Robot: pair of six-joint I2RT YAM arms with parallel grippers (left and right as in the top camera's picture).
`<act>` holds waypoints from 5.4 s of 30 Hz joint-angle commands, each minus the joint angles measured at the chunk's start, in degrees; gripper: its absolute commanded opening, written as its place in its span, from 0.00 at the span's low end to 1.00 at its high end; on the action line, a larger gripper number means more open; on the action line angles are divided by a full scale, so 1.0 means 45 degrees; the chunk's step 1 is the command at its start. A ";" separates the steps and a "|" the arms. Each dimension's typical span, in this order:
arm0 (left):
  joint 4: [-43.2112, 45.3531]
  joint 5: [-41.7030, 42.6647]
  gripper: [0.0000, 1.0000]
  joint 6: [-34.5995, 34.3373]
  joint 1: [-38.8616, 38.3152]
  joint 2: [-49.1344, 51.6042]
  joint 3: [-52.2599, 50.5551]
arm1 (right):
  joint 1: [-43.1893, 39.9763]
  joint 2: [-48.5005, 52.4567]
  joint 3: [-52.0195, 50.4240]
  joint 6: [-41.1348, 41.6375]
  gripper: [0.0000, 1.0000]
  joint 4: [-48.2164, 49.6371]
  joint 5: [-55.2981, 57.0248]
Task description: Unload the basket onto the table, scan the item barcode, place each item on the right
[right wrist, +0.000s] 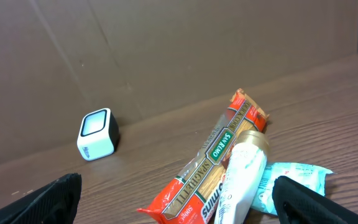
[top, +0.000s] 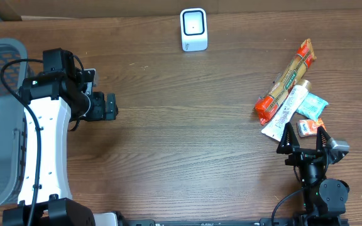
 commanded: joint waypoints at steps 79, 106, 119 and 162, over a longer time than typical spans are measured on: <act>1.7214 0.1447 1.00 0.0204 -0.2273 -1.9472 -1.8098 | 0.0112 -0.0126 -0.0136 -0.0034 1.00 0.0068 0.0024; 1.5130 0.1355 0.99 0.0199 -0.2273 -1.9462 -1.8098 | 0.0112 -0.0126 -0.0136 -0.0034 1.00 0.0068 0.0029; 1.5130 0.1355 1.00 0.0199 -0.2273 -1.9462 -1.8098 | 0.0112 -0.0126 -0.0136 -0.0034 1.00 0.0068 0.0024; 1.5130 0.1355 1.00 0.0199 -0.2273 -1.9462 -1.8098 | 0.0112 -0.0126 -0.0136 -0.0034 1.00 0.0068 0.0029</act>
